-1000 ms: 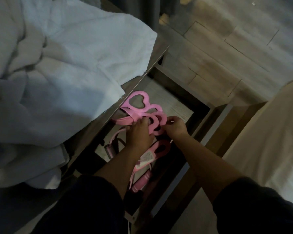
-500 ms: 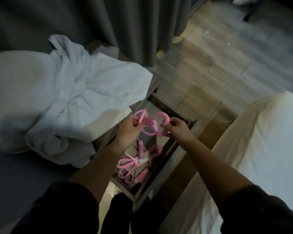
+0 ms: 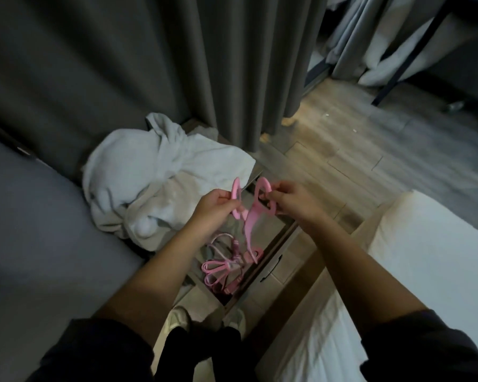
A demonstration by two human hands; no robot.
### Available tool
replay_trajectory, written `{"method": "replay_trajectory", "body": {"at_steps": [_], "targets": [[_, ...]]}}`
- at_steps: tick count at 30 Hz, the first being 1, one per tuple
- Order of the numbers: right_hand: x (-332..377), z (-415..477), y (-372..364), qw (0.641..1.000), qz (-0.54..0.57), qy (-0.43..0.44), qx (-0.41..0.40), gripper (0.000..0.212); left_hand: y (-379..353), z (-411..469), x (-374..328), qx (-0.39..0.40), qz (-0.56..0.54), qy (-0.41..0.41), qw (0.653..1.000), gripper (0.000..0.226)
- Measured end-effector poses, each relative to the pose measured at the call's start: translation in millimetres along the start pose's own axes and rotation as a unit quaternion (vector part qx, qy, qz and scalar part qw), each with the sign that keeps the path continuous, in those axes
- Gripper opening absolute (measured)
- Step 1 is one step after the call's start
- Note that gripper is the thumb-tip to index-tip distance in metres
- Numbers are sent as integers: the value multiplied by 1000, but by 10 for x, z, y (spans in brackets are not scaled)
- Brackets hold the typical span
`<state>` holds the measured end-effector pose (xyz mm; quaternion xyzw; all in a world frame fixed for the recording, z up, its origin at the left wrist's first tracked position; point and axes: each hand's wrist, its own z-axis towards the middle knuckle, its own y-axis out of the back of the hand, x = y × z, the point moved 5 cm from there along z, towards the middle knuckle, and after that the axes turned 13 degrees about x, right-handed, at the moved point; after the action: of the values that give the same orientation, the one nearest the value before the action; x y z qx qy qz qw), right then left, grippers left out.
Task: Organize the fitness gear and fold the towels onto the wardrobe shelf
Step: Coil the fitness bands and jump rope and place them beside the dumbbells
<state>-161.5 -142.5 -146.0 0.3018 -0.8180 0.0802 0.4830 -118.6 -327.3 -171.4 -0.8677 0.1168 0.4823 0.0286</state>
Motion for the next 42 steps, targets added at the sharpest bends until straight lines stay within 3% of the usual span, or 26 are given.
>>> {"method": "replay_trajectory", "body": {"at_steps": [13, 19, 23, 28, 38, 42], "targets": [[522, -536, -533, 999, -34, -11, 40, 4, 371, -1265, -58, -10, -17, -21, 1000, 10], [690, -707, -813, 997, -27, -58, 31, 17, 494, -1739, -43, 9, -8, -28, 1000, 13], [850, -907, -1077, 991, -106, -66, 58, 25, 537, -2090, 42, 25, -4, -32, 999, 14], [1080, -1313, -1601, 983, -124, -27, 132, 39, 632, -2609, 208, 37, -1, -55, 998, 16], [1216, -2066, -3026, 970, -153, 15, 187, 22, 1079, -4092, 834, -43, -23, -82, 995, 14], [1170, -2157, -3670, 958, -132, 14, 255, 20, 1238, -4700, 1220, -87, -70, -67, 991, 17]]}}
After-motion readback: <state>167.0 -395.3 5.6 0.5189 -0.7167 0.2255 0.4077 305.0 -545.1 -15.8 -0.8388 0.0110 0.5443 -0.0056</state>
